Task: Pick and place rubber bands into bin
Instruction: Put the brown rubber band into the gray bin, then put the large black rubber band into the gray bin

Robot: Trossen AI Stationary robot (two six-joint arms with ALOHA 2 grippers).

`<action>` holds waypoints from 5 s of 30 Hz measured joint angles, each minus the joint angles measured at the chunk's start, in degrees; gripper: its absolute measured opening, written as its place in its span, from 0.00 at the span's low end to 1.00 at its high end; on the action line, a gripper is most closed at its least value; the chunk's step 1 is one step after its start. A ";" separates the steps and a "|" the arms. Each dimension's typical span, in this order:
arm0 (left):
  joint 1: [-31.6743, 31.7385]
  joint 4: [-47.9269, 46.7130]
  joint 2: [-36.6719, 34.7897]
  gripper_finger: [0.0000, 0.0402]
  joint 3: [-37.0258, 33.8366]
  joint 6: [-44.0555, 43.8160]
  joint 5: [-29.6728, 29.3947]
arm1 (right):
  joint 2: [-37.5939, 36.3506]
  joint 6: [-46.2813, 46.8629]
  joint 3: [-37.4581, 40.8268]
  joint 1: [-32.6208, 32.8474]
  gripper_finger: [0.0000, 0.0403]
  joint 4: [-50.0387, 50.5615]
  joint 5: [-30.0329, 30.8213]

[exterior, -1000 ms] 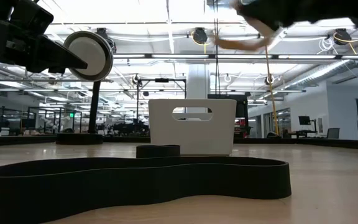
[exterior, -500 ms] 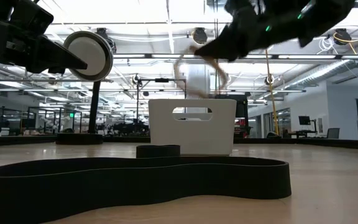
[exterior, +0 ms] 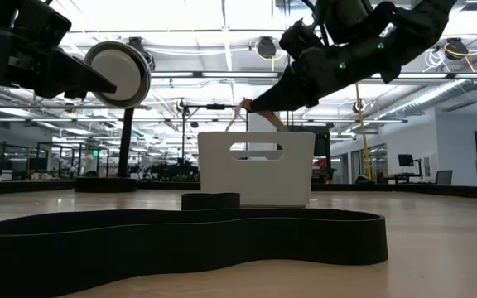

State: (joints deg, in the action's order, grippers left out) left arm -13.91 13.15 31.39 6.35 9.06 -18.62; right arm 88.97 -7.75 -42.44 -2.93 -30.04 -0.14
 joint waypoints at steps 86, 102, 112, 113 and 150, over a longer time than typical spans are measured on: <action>-15.76 14.39 47.94 0.01 22.83 -20.64 -0.56 | -63.23 0.59 35.50 -3.11 0.00 4.06 -3.02; -21.08 -15.22 69.45 0.44 51.34 -35.34 7.25 | -63.25 -0.37 35.50 -3.11 0.00 -0.93 -2.98; -21.67 -13.28 72.03 0.57 51.54 -38.49 3.66 | -63.23 0.36 35.50 -3.11 0.00 -0.99 -2.96; -21.49 -12.42 72.92 0.57 51.54 -38.43 4.01 | -63.23 0.95 35.50 -3.11 0.00 -0.99 -2.96; -18.51 -15.62 73.49 0.02 51.17 -26.56 12.44 | -63.21 2.14 35.47 -3.11 0.00 1.32 -2.94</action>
State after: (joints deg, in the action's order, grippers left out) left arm -32.42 -2.47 104.88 57.52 -17.50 -6.19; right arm 25.76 -5.61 -6.96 -6.04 -28.72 -3.07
